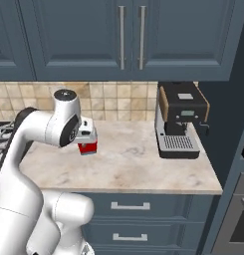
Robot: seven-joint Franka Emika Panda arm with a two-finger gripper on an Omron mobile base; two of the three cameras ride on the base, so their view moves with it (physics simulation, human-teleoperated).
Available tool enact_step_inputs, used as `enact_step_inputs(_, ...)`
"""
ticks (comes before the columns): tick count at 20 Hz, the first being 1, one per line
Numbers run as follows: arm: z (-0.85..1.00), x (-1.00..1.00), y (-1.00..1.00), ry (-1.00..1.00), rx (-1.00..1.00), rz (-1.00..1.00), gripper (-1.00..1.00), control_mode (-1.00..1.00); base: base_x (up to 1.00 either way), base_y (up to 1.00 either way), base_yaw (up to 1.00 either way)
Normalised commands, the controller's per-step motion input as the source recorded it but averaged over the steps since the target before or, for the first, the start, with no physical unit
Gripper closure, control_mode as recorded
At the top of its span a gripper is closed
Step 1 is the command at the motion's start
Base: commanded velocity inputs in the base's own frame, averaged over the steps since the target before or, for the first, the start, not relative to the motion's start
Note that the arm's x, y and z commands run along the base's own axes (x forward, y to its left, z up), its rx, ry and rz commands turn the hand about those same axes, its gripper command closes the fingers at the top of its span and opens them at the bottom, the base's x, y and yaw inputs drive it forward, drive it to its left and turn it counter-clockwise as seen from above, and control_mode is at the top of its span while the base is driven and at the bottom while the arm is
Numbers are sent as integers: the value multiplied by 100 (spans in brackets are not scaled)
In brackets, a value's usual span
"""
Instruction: Move the drinks to the dining counter.
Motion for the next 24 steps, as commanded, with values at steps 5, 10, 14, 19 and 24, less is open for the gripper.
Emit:
enact_step_inputs(5,-36,17,0,-32,12,29,-100,-100,0,0,0)
enact_step_inputs(10,-32,45,0,-24,6,19,-100,-100,0,0,0)
enact_step_inputs(14,-5,60,0,-19,10,11,-100,-100,0,0,0)
enact_step_inputs(19,7,41,0,-6,8,15,-100,-100,0,0,0)
enact_step_inputs(24,22,4,0,-4,9,25,-100,-100,0,0,0)
